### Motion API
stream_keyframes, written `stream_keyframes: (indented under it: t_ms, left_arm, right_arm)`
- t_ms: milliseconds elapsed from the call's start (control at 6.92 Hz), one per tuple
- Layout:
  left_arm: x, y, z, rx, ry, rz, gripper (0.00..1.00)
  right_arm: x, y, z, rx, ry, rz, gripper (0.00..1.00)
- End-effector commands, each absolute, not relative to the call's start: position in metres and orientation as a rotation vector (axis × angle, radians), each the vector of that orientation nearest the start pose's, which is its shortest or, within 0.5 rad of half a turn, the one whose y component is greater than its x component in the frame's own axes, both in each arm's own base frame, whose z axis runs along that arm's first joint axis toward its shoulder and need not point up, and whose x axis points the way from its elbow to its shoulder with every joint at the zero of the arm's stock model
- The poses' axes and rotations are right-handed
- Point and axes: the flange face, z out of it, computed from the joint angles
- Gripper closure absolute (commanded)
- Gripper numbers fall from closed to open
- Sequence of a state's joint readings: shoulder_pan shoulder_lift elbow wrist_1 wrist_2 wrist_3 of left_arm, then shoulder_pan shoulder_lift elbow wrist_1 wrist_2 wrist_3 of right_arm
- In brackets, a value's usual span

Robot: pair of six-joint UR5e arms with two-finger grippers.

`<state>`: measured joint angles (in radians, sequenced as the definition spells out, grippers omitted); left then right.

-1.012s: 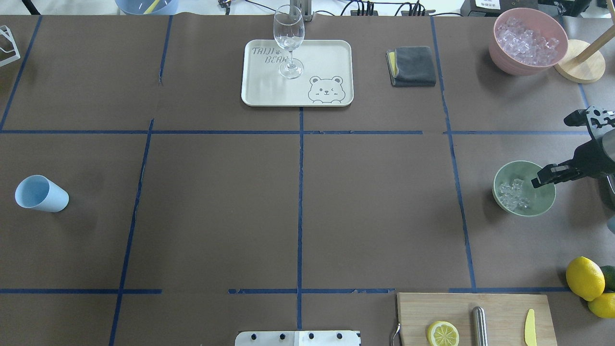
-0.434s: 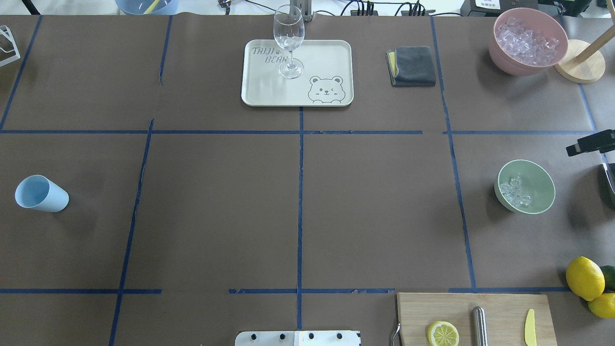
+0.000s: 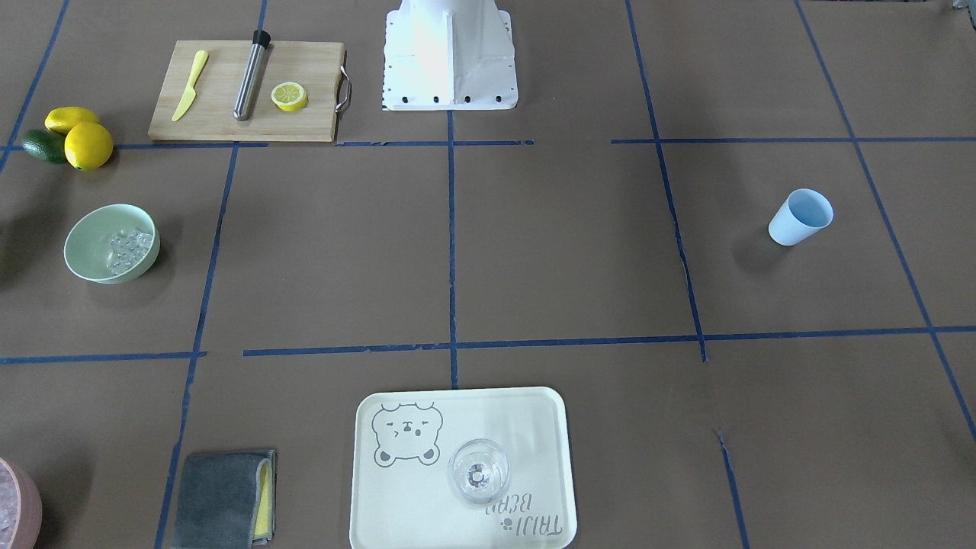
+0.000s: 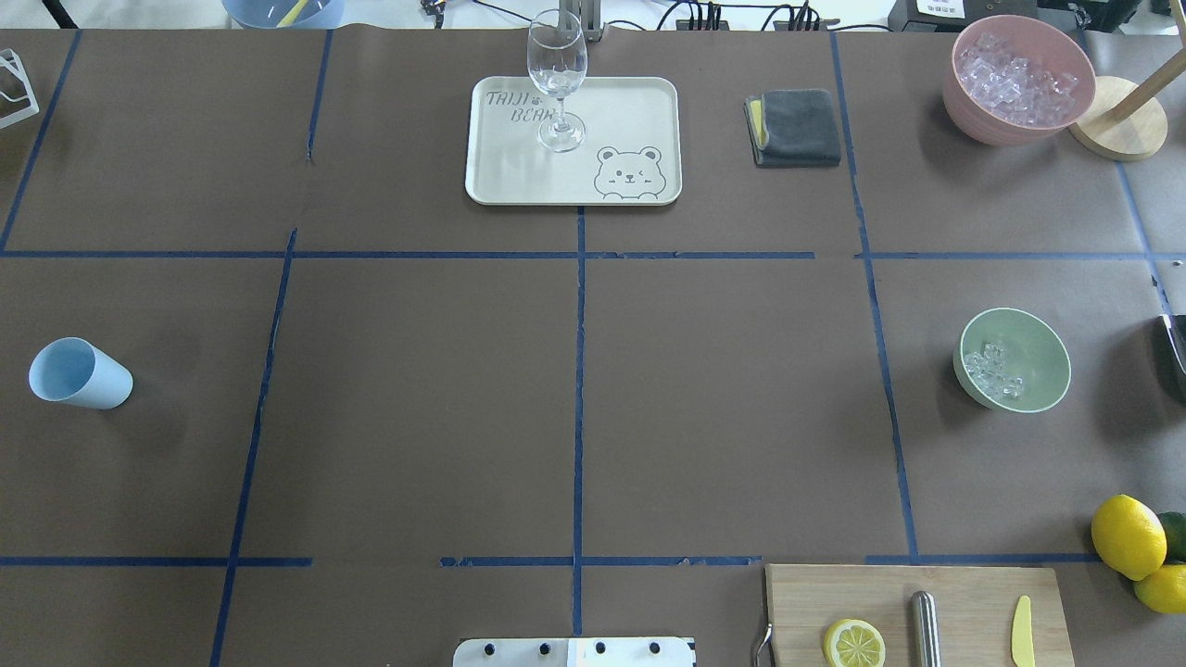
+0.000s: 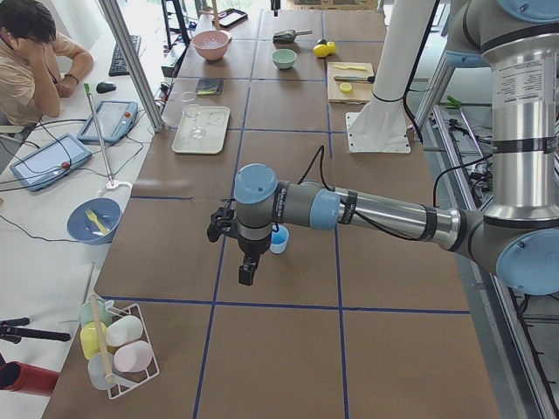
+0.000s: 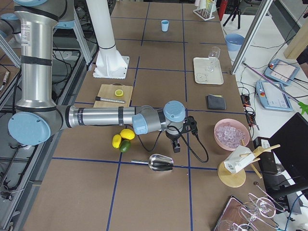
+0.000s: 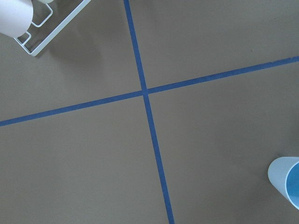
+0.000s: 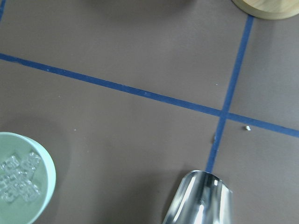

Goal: Pour ice into bowl

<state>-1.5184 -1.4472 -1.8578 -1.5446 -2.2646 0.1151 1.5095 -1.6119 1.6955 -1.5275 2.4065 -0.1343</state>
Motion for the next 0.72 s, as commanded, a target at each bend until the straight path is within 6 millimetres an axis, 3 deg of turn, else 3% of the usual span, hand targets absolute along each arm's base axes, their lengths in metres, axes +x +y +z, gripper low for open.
stream_keyframes:
  t_ms: [0, 145, 289, 434, 578]
  left_arm:
    - [-0.056, -0.441, 0.619, 0.090, 0.740, 0.191, 0.00]
    - [-0.056, -0.426, 0.641, 0.078, 0.852, 0.222, 0.00]
    - [-0.059, -0.406, 0.637, 0.085, 0.863, 0.224, 0.00]
    - [-0.065, -0.403, 0.628, 0.027, 0.883, 0.163, 0.00]
    - [-0.073, -0.399, 0.618, 0.027, 0.885, 0.137, 0.00]
  right_arm:
    - [0.075, -0.495, 0.599, 0.058, -0.842, -0.290, 0.00]
    - [0.072, -0.494, 0.601, 0.030, -0.847, -0.285, 0.00]
    - [0.071, -0.492, 0.602, 0.026, -0.845, -0.283, 0.00]
    - [0.067, -0.492, 0.605, 0.012, -0.846, -0.273, 0.00]
    - [0.051, -0.495, 0.607, -0.011, -0.838, -0.284, 0.00]
